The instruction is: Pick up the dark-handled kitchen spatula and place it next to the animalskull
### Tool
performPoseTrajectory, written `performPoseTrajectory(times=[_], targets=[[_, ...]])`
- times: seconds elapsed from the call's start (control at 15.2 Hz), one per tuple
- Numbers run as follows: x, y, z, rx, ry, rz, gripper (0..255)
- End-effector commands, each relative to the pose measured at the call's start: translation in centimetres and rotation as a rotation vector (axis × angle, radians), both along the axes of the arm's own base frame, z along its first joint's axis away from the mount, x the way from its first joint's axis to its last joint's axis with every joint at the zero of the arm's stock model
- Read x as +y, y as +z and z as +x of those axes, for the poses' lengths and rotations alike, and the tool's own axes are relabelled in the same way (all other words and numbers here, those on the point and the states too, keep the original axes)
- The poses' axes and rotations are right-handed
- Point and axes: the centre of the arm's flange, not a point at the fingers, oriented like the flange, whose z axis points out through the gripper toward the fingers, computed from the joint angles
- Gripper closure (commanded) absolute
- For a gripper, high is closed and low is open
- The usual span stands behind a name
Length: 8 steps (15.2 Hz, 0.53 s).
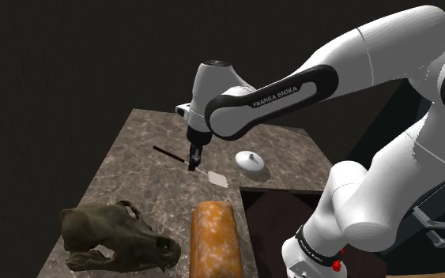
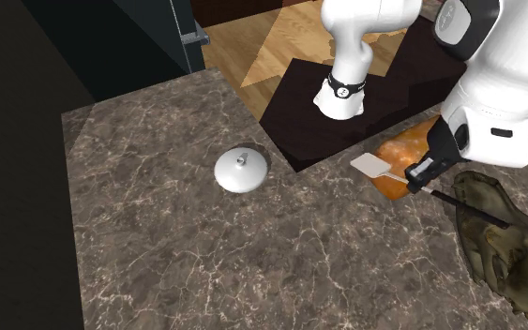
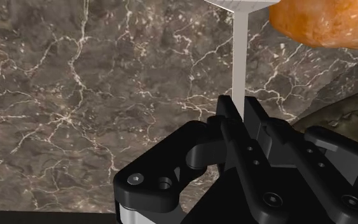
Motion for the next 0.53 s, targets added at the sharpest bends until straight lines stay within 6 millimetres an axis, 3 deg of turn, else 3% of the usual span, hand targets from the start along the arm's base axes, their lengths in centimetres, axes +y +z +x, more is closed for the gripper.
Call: performPoseTrajectory(times=[0.0,0.46], targets=[[0.0,-1.1,0.0,0.000,0.000,0.000,255],[0.0,-4.8,0.0,0.000,0.000,0.000,255]])
